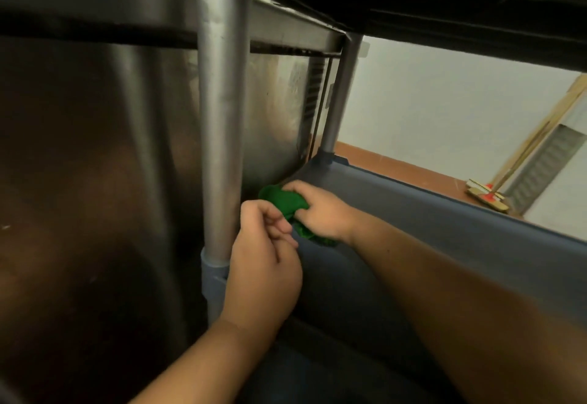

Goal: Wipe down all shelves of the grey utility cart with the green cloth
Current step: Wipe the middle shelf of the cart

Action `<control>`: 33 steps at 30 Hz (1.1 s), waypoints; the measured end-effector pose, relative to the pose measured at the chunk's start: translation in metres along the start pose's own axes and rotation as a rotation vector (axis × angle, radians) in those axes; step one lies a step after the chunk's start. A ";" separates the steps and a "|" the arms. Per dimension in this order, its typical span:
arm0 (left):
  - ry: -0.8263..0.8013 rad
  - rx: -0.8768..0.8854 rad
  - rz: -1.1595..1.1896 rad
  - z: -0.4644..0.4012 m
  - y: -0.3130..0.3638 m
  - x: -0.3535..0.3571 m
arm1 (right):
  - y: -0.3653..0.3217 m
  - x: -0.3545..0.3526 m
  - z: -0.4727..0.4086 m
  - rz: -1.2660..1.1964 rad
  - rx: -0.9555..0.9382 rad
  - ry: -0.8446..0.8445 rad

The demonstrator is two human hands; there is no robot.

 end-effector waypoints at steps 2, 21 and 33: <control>0.033 0.035 0.023 0.002 0.000 -0.002 | -0.015 0.005 0.015 -0.024 -0.012 -0.020; -0.085 0.489 -0.307 0.005 0.003 0.001 | -0.060 -0.015 0.132 -0.059 0.085 -0.180; -0.225 0.332 -0.446 0.000 0.003 0.016 | -0.013 -0.084 0.261 -0.093 0.236 -0.192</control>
Point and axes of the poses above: each hand's wrist, its own z-axis away from the middle knuckle, its own x-axis out of the palm, y = z × x, the point moved 2 cm from there along -z, towards the middle knuckle, and after that the axes turned 8 degrees about -z, right-handed, at the moved point
